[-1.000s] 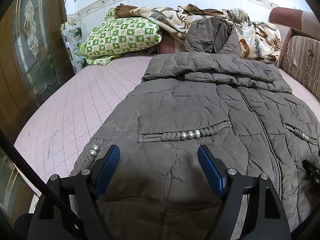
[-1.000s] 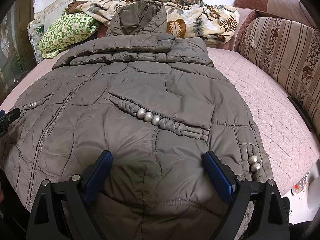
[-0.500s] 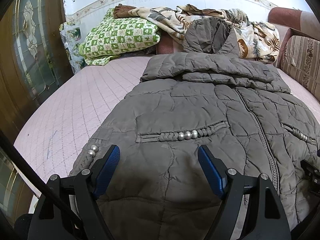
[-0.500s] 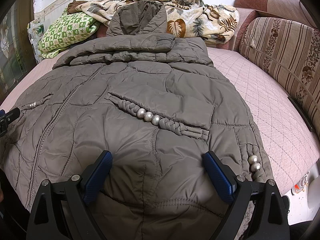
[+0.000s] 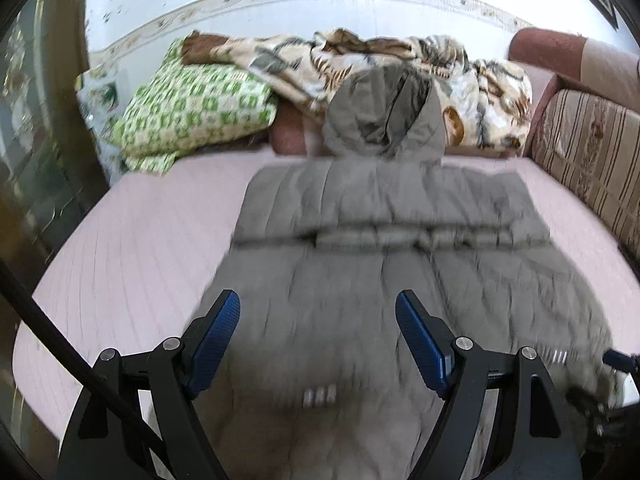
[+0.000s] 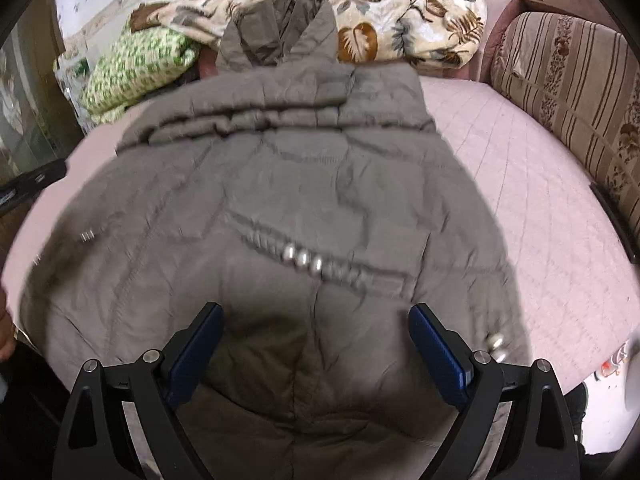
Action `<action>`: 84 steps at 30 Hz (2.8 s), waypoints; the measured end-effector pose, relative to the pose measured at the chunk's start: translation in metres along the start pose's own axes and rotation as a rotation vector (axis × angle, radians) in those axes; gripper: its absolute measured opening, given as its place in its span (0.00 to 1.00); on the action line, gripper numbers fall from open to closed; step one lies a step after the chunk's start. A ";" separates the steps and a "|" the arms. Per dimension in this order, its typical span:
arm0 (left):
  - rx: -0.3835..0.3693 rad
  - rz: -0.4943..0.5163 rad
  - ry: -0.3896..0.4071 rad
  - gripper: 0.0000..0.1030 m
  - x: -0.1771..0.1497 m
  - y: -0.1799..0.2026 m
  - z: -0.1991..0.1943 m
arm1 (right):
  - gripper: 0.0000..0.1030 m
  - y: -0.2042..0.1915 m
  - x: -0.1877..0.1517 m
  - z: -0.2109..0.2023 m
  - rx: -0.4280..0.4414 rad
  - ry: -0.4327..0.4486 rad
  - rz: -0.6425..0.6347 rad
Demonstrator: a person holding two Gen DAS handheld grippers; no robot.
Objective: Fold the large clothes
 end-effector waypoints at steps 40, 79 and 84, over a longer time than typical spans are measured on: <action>-0.062 -0.171 -0.032 0.81 0.064 -0.055 0.168 | 0.93 -0.015 0.513 0.295 0.130 0.118 0.584; -0.151 -0.253 0.016 0.81 0.079 -0.056 0.151 | 0.05 -0.094 0.280 0.091 0.246 0.229 0.110; -0.132 -0.241 -0.050 0.81 0.071 -0.053 0.167 | 0.05 -0.078 0.304 0.158 0.179 0.165 0.110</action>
Point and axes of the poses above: each gripper's, at about its wrist camera, not at the fingertips, and z roughly the way its jaws point, y to its right, x to its top, the point moved 3 cm from there along z, roughly the way its jaws point, and after that the axes turned 6 degrees about y, right-handed, at the moved point
